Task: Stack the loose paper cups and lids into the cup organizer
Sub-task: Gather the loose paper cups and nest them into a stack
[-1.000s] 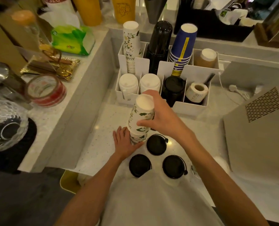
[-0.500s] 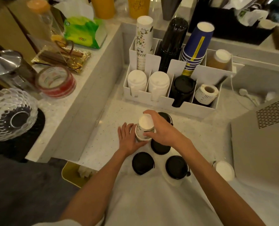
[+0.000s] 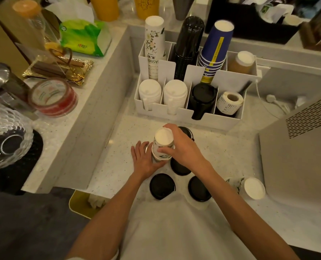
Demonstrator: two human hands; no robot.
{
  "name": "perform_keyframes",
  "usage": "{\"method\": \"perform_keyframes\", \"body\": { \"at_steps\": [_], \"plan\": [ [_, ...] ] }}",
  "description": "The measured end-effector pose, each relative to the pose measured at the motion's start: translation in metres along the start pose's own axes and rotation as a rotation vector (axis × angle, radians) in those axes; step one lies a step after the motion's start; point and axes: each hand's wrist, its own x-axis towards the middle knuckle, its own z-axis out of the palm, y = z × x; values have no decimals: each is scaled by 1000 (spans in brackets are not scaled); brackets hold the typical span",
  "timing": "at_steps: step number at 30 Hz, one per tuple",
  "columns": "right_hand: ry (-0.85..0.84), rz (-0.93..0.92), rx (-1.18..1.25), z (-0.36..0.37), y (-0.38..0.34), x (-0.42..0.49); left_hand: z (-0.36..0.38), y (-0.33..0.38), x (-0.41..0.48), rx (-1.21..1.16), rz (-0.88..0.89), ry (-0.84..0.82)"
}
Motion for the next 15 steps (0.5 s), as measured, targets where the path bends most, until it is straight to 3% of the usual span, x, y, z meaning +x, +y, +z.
{"method": "perform_keyframes", "body": {
  "at_steps": [15],
  "plan": [
    [-13, 84, 75, -11, 7, -24, 3, -4, 0, 24, 33, -19]
  ]
}}
